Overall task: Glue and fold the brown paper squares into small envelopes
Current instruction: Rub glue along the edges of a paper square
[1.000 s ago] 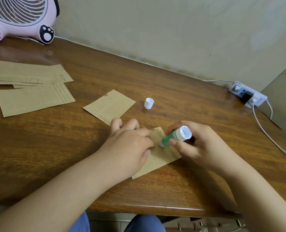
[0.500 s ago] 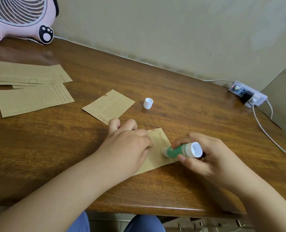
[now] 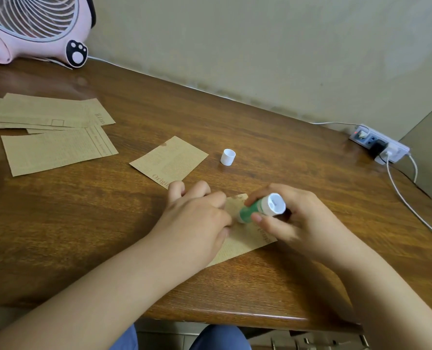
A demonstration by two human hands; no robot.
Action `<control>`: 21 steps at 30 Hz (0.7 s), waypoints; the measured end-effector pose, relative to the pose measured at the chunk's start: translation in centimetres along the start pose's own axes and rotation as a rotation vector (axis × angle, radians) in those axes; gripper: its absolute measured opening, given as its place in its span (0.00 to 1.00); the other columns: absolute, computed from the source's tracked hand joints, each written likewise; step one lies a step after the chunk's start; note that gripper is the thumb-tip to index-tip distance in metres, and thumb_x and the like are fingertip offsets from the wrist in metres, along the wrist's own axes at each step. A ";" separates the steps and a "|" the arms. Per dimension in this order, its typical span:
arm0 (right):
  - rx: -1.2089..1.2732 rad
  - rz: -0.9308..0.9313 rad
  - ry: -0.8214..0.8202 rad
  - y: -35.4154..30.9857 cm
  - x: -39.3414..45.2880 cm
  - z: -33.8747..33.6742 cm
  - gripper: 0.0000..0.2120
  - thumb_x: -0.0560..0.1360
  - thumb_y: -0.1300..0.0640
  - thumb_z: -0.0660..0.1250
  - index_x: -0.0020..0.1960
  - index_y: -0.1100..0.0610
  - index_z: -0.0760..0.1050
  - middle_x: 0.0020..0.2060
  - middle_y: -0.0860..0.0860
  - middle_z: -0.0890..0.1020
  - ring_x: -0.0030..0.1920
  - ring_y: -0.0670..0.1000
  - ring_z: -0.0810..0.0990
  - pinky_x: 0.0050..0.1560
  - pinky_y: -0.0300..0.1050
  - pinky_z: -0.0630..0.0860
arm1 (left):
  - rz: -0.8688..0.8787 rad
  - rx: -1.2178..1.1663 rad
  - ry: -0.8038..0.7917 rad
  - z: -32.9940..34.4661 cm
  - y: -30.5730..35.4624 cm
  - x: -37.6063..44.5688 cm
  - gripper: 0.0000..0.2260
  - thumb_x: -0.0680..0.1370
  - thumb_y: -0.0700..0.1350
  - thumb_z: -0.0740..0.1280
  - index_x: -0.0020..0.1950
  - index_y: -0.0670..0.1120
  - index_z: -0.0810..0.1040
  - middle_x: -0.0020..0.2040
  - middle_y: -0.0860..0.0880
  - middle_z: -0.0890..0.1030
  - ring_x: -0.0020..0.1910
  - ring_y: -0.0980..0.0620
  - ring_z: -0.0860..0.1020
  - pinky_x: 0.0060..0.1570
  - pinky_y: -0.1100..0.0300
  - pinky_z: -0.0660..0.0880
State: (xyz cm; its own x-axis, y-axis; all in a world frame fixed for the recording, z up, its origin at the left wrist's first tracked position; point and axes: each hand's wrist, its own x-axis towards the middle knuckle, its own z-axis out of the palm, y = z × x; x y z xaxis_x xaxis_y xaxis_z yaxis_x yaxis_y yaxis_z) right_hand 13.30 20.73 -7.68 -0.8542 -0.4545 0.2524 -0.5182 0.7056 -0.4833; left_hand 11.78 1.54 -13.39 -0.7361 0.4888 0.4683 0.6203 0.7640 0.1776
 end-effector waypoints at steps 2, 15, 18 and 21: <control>0.012 0.022 0.032 0.4 1.1 0.5 0.09 0.73 0.49 0.66 0.48 0.53 0.79 0.40 0.50 0.81 0.40 0.49 0.77 0.40 0.41 0.72 | -0.012 -0.004 -0.007 -0.1 0.1 0.0 0.10 0.69 0.52 0.62 0.33 0.55 0.82 0.33 0.58 0.71 0.41 0.53 0.72 0.41 0.55 0.52; -0.039 -0.015 -0.021 -0.4 -3.0 -0.5 0.08 0.73 0.46 0.65 0.51 0.44 0.76 0.44 0.41 0.79 0.43 0.42 0.78 0.42 0.29 0.70 | 0.024 -0.001 -0.014 -0.1 -0.1 0.1 0.04 0.67 0.51 0.70 0.33 0.53 0.81 0.32 0.57 0.73 0.39 0.53 0.74 0.42 0.54 0.55; -0.011 -0.010 0.002 -0.7 -3.1 -0.8 0.08 0.72 0.45 0.65 0.50 0.43 0.75 0.44 0.42 0.80 0.42 0.46 0.79 0.40 0.36 0.73 | -0.005 -0.014 -0.087 -1.2 0.0 0.6 0.04 0.71 0.52 0.70 0.39 0.53 0.82 0.37 0.58 0.76 0.45 0.55 0.73 0.43 0.56 0.51; 0.008 -0.033 -0.009 -1.0 -2.5 -0.6 0.07 0.72 0.46 0.66 0.50 0.45 0.76 0.42 0.44 0.80 0.39 0.47 0.78 0.38 0.39 0.73 | 0.012 -0.035 -0.120 -1.0 -0.6 0.3 0.09 0.79 0.55 0.61 0.52 0.55 0.80 0.48 0.59 0.76 0.55 0.59 0.67 0.45 0.58 0.46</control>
State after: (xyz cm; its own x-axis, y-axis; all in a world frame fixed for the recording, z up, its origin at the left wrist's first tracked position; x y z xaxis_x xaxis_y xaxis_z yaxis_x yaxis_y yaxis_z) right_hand 15.94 21.45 -7.34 -0.8363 -0.4825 0.2603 -0.5456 0.6856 -0.4819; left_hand 11.52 0.80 -12.48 -0.7545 0.5459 0.3642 0.6367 0.7436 0.2043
